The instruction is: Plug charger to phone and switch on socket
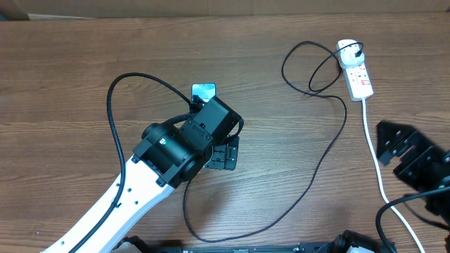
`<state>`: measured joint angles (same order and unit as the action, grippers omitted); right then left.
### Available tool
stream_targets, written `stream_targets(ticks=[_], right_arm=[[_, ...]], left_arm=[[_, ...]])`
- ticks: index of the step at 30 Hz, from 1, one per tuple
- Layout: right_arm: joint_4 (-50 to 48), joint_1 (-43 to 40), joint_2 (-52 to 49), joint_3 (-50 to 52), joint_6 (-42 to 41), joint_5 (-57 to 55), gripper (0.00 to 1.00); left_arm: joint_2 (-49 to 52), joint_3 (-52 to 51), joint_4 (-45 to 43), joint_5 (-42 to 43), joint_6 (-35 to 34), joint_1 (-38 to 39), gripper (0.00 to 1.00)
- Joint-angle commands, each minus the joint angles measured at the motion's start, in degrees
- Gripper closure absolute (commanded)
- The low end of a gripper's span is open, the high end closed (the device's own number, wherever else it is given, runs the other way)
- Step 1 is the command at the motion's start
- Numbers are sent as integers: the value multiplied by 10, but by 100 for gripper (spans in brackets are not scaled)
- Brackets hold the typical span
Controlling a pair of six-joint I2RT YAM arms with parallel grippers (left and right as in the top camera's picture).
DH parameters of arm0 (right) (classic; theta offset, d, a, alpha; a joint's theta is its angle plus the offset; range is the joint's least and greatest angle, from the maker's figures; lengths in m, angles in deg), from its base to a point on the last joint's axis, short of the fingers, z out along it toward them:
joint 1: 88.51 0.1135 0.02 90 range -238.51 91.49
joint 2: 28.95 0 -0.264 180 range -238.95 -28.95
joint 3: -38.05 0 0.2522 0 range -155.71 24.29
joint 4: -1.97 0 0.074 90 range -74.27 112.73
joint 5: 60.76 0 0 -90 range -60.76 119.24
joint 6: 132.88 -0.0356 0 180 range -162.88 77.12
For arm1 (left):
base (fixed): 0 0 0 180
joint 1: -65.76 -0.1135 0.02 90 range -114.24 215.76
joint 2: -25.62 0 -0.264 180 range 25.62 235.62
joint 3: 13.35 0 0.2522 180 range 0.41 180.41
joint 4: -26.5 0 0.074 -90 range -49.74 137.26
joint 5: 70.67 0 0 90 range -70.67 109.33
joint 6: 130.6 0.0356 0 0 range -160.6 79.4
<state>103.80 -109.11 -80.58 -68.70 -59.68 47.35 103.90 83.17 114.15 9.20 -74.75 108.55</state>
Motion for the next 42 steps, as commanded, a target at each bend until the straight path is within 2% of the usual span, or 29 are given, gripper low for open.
stream_targets(ticks=[1, 17, 24, 26, 28, 33, 42], right_arm=[[24, 0, -3, 5, -2, 45, 0], [14, 4, -2, 21, 8, 6, 0], [-139, 120, 66, 120, 87, 6, 0], [-199, 168, 112, 180, 125, 2, 0], [-248, 196, 156, 236, 131, -14, 0], [-376, 207, 253, 386, 141, -16, 0], [-554, 214, 392, 587, 144, -5, 0]], left_arm=[[3, -2, -1, -8, 7, 3, 0], [3, -2, -1, -8, 7, 3, 1], [3, -2, -1, -8, 7, 3, 1], [3, -2, -1, -8, 7, 3, 0], [3, -2, -1, -8, 7, 3, 1], [3, -2, -1, -8, 7, 3, 1], [3, -2, -1, -8, 7, 3, 1]])
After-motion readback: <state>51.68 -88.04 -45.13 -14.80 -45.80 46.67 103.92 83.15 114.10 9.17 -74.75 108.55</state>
